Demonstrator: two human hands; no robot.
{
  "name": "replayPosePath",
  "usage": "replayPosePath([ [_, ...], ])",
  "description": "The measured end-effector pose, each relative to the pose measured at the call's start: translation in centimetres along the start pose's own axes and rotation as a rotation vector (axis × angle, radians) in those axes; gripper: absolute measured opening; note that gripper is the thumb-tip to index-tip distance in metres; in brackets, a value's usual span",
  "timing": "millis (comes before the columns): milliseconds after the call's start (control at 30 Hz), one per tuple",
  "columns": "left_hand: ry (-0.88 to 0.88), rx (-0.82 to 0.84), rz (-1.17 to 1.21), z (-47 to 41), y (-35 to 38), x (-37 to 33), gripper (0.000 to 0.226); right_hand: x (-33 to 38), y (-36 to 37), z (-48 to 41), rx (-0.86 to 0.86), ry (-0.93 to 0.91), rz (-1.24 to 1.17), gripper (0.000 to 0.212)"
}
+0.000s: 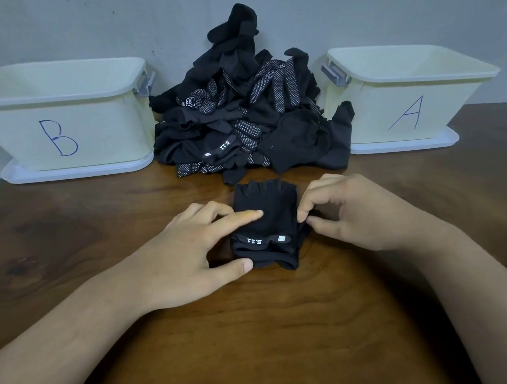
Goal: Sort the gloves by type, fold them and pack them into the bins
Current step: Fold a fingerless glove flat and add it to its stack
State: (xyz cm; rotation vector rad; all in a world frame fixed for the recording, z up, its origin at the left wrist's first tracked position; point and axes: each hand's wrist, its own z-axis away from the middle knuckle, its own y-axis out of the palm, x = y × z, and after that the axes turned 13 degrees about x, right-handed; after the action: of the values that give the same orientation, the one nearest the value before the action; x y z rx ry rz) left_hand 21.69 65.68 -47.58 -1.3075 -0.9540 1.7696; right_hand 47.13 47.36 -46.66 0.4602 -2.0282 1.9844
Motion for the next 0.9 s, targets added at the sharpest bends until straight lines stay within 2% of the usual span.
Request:
replayPosePath([
  [200,-0.021,0.018,-0.171,-0.3,0.4,0.1,0.064,-0.1,-1.0,0.5,-0.086,0.007,-0.050,0.022],
  [400,-0.040,0.036,-0.181,-0.2,0.4,0.2,0.058,-0.3,-0.2,0.2,0.032,0.037,-0.041,0.026],
  [433,-0.043,0.042,-0.177,-0.2,0.4,0.2,0.058,-0.3,-0.1,0.1,0.005,0.041,-0.023,0.027],
  [500,-0.043,0.052,-0.186,-0.2,0.3,0.1,0.057,0.2,0.3,-0.4,-0.160,0.052,-0.021,0.029],
  [600,-0.051,0.062,-0.206,-0.2,0.1,-0.2,0.056,2.5,1.8,-1.8,-0.376,0.108,-0.237,0.024],
  [667,-0.061,0.070,-0.217,-0.3,0.0,-0.4,0.055,3.7,3.0,-2.7,-0.305,0.152,-0.265,0.027],
  [900,-0.083,0.043,-0.262,-0.3,0.0,-0.1,0.076,2.6,3.3,-1.8,0.287,0.296,-0.140,0.076],
])
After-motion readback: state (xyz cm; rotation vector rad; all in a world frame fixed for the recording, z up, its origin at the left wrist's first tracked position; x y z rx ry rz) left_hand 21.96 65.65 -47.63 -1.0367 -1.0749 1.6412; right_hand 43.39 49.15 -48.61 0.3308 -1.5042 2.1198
